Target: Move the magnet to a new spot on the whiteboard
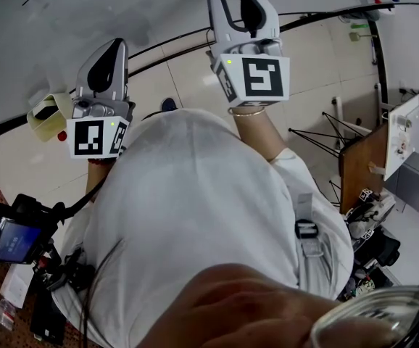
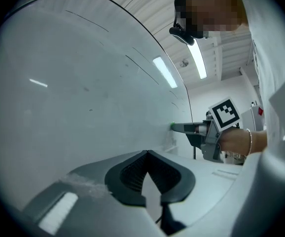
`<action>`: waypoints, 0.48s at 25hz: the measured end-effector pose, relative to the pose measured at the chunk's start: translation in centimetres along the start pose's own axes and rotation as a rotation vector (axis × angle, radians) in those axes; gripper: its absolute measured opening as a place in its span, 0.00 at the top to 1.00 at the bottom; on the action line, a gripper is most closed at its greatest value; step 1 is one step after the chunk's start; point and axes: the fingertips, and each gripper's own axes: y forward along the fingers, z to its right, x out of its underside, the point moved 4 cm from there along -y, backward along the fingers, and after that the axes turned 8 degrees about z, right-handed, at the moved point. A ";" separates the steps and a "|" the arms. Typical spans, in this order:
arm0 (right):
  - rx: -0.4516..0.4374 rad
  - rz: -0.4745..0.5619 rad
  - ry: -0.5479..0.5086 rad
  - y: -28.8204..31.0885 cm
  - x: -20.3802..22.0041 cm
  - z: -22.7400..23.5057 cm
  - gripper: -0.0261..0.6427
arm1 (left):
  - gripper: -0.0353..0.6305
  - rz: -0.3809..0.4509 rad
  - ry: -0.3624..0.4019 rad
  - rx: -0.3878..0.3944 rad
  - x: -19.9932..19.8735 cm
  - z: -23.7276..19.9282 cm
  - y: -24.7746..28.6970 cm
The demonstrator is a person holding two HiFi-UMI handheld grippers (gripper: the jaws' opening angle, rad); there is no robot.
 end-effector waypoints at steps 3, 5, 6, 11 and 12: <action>0.004 0.007 0.000 0.0 -0.1 0.2 0.78 | 0.94 0.000 -0.004 -0.001 0.0 0.0 0.0; 0.004 0.008 -0.003 0.2 -0.1 0.2 0.78 | 0.94 0.000 -0.002 -0.005 0.0 -0.2 0.2; 0.001 0.005 -0.008 0.3 -0.1 0.2 0.76 | 0.94 0.000 0.000 -0.006 -0.1 -0.2 0.3; -0.038 -0.005 -0.007 1.0 0.6 -0.3 0.66 | 0.94 -0.005 0.005 -0.012 0.1 -0.4 0.3; -0.041 -0.005 -0.001 1.2 0.8 -0.4 0.66 | 0.94 -0.005 0.007 -0.014 0.1 -0.5 0.2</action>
